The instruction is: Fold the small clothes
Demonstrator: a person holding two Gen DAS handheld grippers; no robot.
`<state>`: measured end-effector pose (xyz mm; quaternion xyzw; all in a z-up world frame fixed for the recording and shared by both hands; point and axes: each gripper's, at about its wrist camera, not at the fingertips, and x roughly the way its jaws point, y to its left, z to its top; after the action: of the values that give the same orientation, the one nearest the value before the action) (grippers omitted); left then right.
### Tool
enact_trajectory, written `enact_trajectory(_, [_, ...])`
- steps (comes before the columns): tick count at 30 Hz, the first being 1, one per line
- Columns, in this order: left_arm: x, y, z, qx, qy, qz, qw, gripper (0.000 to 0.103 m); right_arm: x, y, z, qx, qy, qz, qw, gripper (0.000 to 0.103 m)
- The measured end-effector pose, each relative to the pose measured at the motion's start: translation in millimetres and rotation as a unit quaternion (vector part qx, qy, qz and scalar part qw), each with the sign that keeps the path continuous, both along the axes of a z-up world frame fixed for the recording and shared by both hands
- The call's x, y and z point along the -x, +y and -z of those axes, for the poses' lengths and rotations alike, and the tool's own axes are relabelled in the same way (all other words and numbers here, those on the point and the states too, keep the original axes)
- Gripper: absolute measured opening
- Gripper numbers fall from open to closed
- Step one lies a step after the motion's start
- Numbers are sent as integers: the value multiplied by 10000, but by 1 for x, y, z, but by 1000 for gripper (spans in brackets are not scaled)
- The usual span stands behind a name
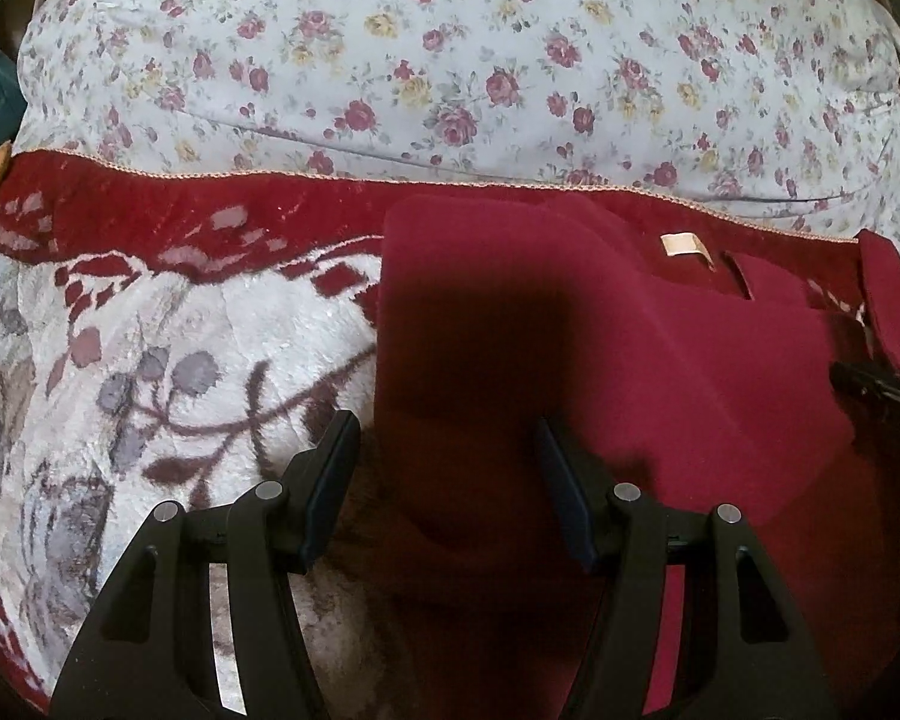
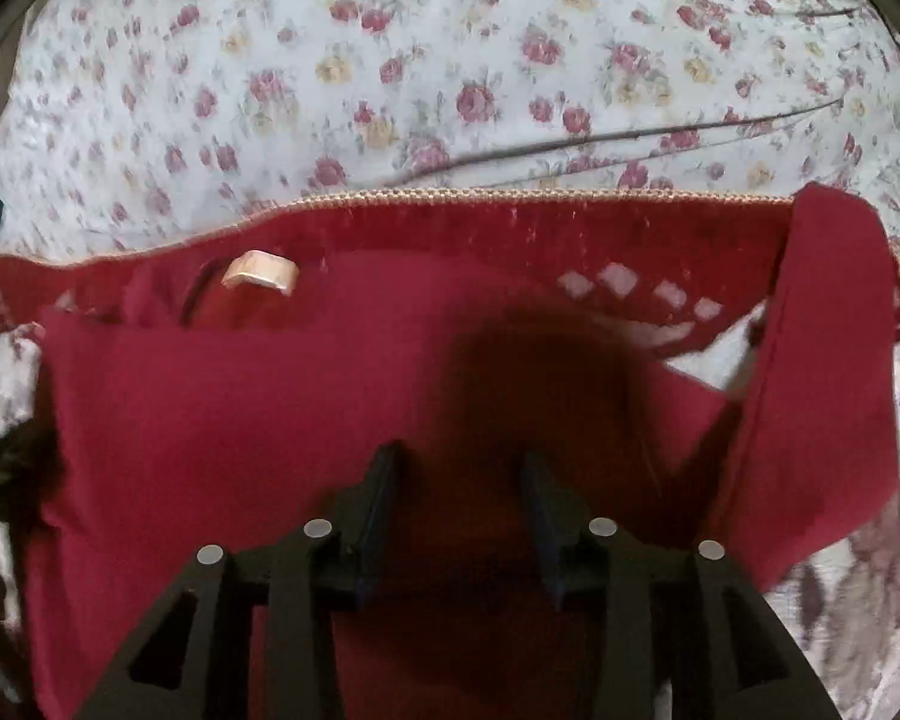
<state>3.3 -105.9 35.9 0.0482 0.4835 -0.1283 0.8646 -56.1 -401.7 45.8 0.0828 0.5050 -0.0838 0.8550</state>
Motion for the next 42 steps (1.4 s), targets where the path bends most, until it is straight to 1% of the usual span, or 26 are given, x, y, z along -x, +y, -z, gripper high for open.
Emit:
enact_trajectory(1, [1, 0, -4, 6, -37, 1, 10000, 60, 2, -3, -4, -151, 3, -25, 9999, 42])
enact_trajectory(3, [7, 0, -18, 9, -253, 25, 9997, 60, 12, -20, -19, -585, -226, 70, 9980, 42])
enact_trajectory(4, [10, 0, -25, 18, -380, 40, 9993, 60, 17, -30, -28, -573, -331, 182, 9976, 43])
enact_trajectory(6, [16, -3, -39, 108, -579, 91, 9982, 60, 27, -54, -48, -284, -561, 488, 9968, 51])
enact_trajectory(7, [17, -4, -43, 156, -621, 113, 9979, 60, 31, -73, -58, -119, -662, 711, 9952, 60])
enact_trajectory(8, [19, -6, -48, 233, -651, 152, 9975, 60, 33, -93, -64, -5, -701, 970, 9928, 77])
enact_trajectory(9, [19, -8, -51, 288, -652, 184, 9973, 60, 31, -111, -68, 40, -702, 1183, 9905, 84])
enact_trajectory(10, [20, -12, -54, 364, -632, 238, 9971, 60, 26, -132, -70, 58, -669, 1407, 9878, 87])
enact_trajectory(12, [20, -18, -54, 420, -565, 302, 9971, 60, 8, -164, -67, 179, -487, 1702, 9841, 87])
enact_trajectory(15, [18, -28, -49, 374, -417, 397, 9976, 60, -18, -191, -58, 431, -232, 1883, 9809, 87])
enact_trajectory(18, [17, -36, -42, 219, -357, 475, 9980, 60, -48, -211, -35, 562, 81, 2046, 9772, 87])
enact_trajectory(20, [17, -37, -38, 150, -320, 485, 9982, 60, -61, -225, -15, 902, 510, 2258, 9687, 87])
enact_trajectory(21, [15, -37, -36, 131, -300, 479, 9983, 60, -65, -232, -4, 894, 668, 2344, 9657, 86])
enact_trajectory(22, [14, -35, -35, 122, -299, 460, 9984, 60, -66, -240, 6, 837, 777, 2372, 9647, 76])
enact_trajectory(24, [12, -30, -34, 107, -314, 399, 9987, 60, -63, -243, 4, 1047, 636, 2262, 9663, 63])
enact_trajectory(25, [10, -28, -34, 110, -313, 371, 9988, 60, -61, -243, 0, 1093, 598, 2186, 9678, 43])
enact_trajectory(26, [9, -25, -34, 123, -305, 323, 9989, 60, -57, -244, -5, 958, 504, 2097, 9718, 25])
enact_trajectory(28, [7, -19, -36, 194, -286, 231, 9991, 60, -44, -248, -22, 539, 236, 2036, 9773, 8])
enact_trajectory(30, [9, -13, -42, 289, -314, 182, 9989, 60, -29, -245, -44, 167, -189, 1852, 9824, 8])
enact_trajectory(33, [14, -1, -57, 391, -479, 81, 9980, 60, -7, -224, -87, -490, -894, 1285, 9865, 8])
enact_trajectory(35, [16, 8, -68, 449, -591, -4, 9972, 60, 5, -192, -119, -926, -1247, 639, 9858, 8])
enact_trajectory(36, [17, 13, -73, 467, -651, -63, 9968, 60, 7, -175, -130, -1010, -1347, 320, 9852, 8])
enact_trajectory(38, [18, 22, -81, 516, -717, -189, 9959, 60, 13, -125, -154, -716, -1490, -300, 9858, 8])
enact_trajectory(39, [19, 27, -86, 586, -735, -255, 9953, 60, 13, -102, -163, -811, -1575, -556, 9826, 8])
enact_trajectory(41, [22, 36, -92, 718, -775, -331, 9939, 60, 10, -75, -172, -1362, -1676, -1060, 9706, 8])
enact_trajectory(42, [24, 41, -95, 784, -815, -392, 9928, 60, 9, -56, -173, -1422, -1675, -1345, 9662, 8])
